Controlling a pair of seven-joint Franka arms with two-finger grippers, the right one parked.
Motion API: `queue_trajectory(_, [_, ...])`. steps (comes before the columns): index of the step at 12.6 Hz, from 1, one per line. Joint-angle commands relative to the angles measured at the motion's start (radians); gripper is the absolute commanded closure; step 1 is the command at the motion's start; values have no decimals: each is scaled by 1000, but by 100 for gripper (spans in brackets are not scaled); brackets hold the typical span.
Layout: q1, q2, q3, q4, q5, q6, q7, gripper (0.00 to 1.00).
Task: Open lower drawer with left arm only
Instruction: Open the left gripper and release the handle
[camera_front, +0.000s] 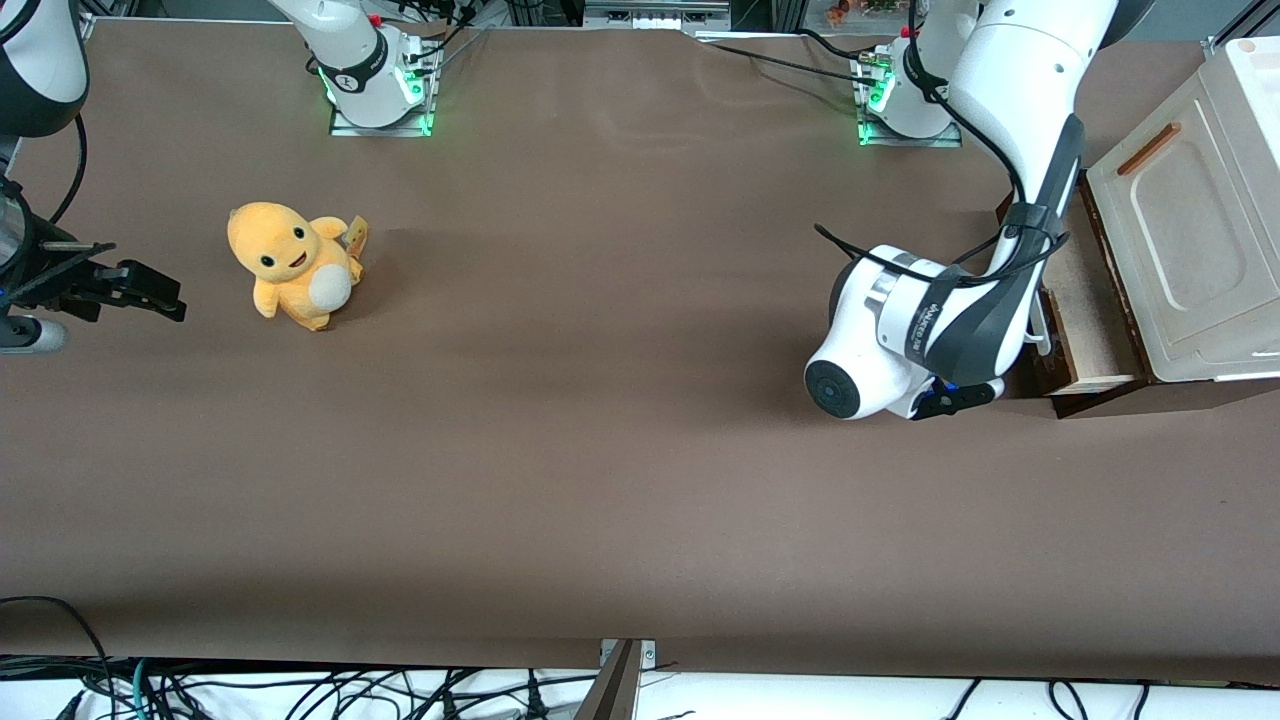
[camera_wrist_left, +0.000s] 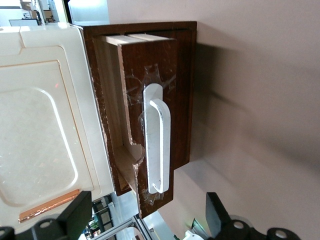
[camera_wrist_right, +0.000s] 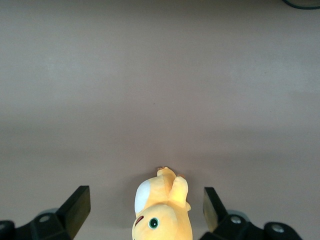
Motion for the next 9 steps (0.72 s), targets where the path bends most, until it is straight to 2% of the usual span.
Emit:
queue_trajectory(1, [-1, 0, 7, 69, -29, -25, 79, 0])
queue_trajectory(6, [12, -4, 12, 224, -103, -76, 263, 0])
queue_trajectory(9, [34, -24, 12, 258, -135, -74, 347, 0])
